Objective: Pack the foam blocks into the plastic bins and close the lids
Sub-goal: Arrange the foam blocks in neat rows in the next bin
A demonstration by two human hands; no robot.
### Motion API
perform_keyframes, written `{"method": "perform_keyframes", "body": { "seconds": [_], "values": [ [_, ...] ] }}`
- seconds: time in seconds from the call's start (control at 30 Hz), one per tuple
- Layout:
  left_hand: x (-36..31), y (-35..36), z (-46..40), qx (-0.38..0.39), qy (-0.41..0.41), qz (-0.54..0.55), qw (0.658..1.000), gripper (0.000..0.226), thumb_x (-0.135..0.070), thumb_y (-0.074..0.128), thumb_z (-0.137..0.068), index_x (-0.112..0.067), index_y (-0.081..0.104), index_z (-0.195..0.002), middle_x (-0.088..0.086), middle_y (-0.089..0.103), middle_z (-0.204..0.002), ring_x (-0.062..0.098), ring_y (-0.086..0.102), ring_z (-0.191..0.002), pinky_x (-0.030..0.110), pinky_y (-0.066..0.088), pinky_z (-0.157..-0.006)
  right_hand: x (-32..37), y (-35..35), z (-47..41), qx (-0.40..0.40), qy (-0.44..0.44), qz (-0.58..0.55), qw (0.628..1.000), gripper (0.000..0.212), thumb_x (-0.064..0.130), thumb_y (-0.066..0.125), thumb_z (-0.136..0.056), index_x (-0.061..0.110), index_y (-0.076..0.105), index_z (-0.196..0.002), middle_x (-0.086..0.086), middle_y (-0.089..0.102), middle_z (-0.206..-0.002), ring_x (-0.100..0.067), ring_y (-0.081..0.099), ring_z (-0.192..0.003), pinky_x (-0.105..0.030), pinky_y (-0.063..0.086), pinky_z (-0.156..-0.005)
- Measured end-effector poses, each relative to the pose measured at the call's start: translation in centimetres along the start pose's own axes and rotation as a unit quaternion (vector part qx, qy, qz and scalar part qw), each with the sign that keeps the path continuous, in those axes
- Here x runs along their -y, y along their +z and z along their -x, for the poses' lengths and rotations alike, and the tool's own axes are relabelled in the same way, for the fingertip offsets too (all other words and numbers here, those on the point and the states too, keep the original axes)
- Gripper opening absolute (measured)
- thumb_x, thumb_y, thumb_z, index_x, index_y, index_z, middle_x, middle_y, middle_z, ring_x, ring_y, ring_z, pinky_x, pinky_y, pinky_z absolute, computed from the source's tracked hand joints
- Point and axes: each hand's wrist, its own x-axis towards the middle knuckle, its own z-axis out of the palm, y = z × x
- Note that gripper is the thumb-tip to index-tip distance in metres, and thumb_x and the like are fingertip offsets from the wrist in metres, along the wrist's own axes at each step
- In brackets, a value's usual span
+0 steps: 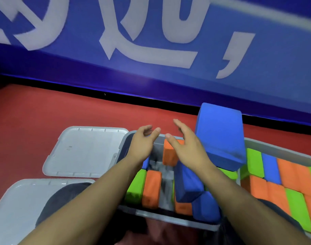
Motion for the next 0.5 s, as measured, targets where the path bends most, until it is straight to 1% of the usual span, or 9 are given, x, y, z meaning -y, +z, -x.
{"method": "perform_keyframes", "body": {
  "seconds": [0.07,0.13,0.2,0.23,0.3,0.37,0.4,0.43,0.5],
  "values": [
    [-0.2,0.7,0.7,0.016,-0.022,0.023,0.999,0.056,-0.046,0.069,-0.092,-0.017,0.056,-0.139,-0.005,0.063,-0.130,0.009,0.059,-0.119,0.038,0.046,-0.110,0.3,-2.3,1.4,-0.027,-0.040,0.031,0.998,0.057,0.040,0.064,-0.098,0.029,0.045,-0.150,0.013,0.042,-0.157,-0.005,0.040,-0.143,-0.027,0.032,-0.119],
    [-0.2,2.0,1.3,0.043,-0.044,0.052,0.997,0.059,-0.054,0.071,-0.088,-0.022,0.058,-0.137,-0.007,0.064,-0.130,0.008,0.061,-0.118,0.037,0.048,-0.106,0.2,-4.2,2.8,-0.077,-0.065,0.025,0.995,0.052,0.041,0.065,-0.097,0.030,0.051,-0.146,0.016,0.048,-0.152,-0.003,0.044,-0.139,-0.030,0.039,-0.116],
    [-0.6,3.6,2.0,0.080,-0.047,0.053,0.994,0.062,-0.057,0.072,-0.086,-0.024,0.058,-0.136,-0.008,0.065,-0.129,0.007,0.061,-0.118,0.034,0.050,-0.103,0.0,-6.1,3.4,-0.156,-0.075,0.027,0.985,0.047,0.038,0.066,-0.096,0.028,0.056,-0.141,0.013,0.052,-0.148,-0.002,0.046,-0.138,-0.027,0.038,-0.114],
    [-0.8,4.4,2.4,0.098,-0.041,0.043,0.993,0.062,-0.057,0.072,-0.086,-0.024,0.058,-0.137,-0.008,0.065,-0.127,0.005,0.061,-0.117,0.035,0.050,-0.104,-0.4,-7.1,3.3,-0.200,-0.068,0.046,0.976,0.045,0.037,0.066,-0.096,0.025,0.058,-0.139,0.010,0.053,-0.148,-0.005,0.045,-0.139,-0.029,0.036,-0.116],
    [-1.1,5.9,3.1,0.127,-0.038,0.028,0.991,0.057,-0.050,0.070,-0.090,-0.021,0.056,-0.138,-0.008,0.064,-0.124,0.004,0.061,-0.112,0.037,0.049,-0.107,-2.0,-8.8,2.6,-0.251,0.005,0.115,0.961,0.052,0.043,0.066,-0.094,0.021,0.055,-0.141,0.000,0.046,-0.154,-0.017,0.038,-0.146,-0.042,0.029,-0.121],
    [-0.9,7.2,3.5,0.152,-0.047,0.022,0.987,0.056,-0.047,0.067,-0.093,-0.022,0.054,-0.141,-0.005,0.062,-0.129,0.005,0.061,-0.111,0.039,0.048,-0.108,-3.9,-10.0,1.9,-0.209,0.156,0.174,0.949,0.072,0.061,0.063,-0.088,0.026,0.045,-0.148,-0.006,0.030,-0.163,-0.025,0.023,-0.152,-0.059,0.021,-0.121],
    [-0.8,7.8,3.5,0.162,-0.050,0.015,0.985,0.058,-0.047,0.067,-0.093,-0.022,0.052,-0.143,-0.001,0.060,-0.136,0.007,0.059,-0.119,0.040,0.046,-0.110,-4.7,-10.4,1.7,-0.171,0.228,0.180,0.942,0.081,0.070,0.061,-0.084,0.029,0.040,-0.151,-0.007,0.022,-0.166,-0.027,0.016,-0.154,-0.064,0.018,-0.120],
    [-0.5,8.3,3.5,0.174,-0.054,0.005,0.983,0.060,-0.047,0.067,-0.093,-0.023,0.050,-0.146,0.002,0.056,-0.142,0.010,0.055,-0.127,0.042,0.044,-0.113,-5.3,-10.7,1.6,-0.137,0.274,0.177,0.935,0.089,0.077,0.059,-0.080,0.031,0.035,-0.153,-0.007,0.016,-0.167,-0.029,0.012,-0.154,-0.067,0.016,-0.119],
    [-0.2,9.3,3.4,0.198,-0.070,-0.002,0.978,0.065,-0.048,0.065,-0.094,-0.024,0.044,-0.151,0.004,0.051,-0.148,0.014,0.051,-0.134,0.041,0.043,-0.113,-5.8,-10.9,1.3,-0.112,0.291,0.170,0.935,0.098,0.085,0.056,-0.074,0.033,0.032,-0.154,-0.006,0.012,-0.168,-0.031,0.011,-0.154,-0.064,0.019,-0.119]
  ]
}}
